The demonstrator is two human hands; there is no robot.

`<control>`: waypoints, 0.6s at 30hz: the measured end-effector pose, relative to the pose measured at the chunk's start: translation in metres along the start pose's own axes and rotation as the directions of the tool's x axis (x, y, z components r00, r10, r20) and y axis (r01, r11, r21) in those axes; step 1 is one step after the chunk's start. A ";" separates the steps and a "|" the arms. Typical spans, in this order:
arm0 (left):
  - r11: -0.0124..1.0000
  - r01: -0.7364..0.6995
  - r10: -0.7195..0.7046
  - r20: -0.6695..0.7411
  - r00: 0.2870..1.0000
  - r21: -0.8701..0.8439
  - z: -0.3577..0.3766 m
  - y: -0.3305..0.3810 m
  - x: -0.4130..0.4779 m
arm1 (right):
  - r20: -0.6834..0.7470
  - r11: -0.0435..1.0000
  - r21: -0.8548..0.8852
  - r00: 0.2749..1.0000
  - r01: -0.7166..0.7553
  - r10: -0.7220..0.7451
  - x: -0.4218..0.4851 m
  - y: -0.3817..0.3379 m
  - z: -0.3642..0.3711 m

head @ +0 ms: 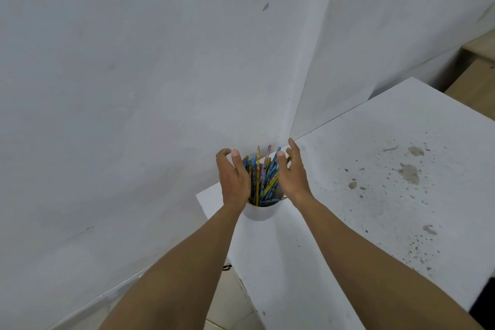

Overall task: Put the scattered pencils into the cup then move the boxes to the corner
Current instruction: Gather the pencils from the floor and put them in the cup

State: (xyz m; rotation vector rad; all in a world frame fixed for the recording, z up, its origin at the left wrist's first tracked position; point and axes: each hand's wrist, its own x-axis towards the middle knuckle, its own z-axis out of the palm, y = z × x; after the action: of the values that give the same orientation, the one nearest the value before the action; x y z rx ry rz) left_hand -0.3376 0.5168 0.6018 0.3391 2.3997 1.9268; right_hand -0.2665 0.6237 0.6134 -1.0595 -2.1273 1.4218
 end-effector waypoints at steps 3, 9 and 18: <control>0.999 0.030 -0.031 0.044 0.999 0.029 -0.012 0.001 -0.002 | -0.039 0.997 -0.076 0.999 0.001 -0.004 -0.005 0.000 0.000; 0.994 -0.017 0.013 0.040 0.999 0.108 -0.034 0.012 -0.015 | -0.153 0.941 -0.336 0.983 0.041 -0.097 -0.023 -0.011 0.005; 0.973 -0.149 0.126 0.134 0.983 0.175 -0.093 0.018 -0.051 | -0.060 0.891 -0.387 0.958 0.238 -0.282 -0.076 -0.032 0.022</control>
State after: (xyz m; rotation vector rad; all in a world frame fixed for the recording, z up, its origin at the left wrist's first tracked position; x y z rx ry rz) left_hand -0.3016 0.4215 0.6354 0.6293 2.5392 1.6784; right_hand -0.2440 0.5458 0.6409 -0.9088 -2.4051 0.8274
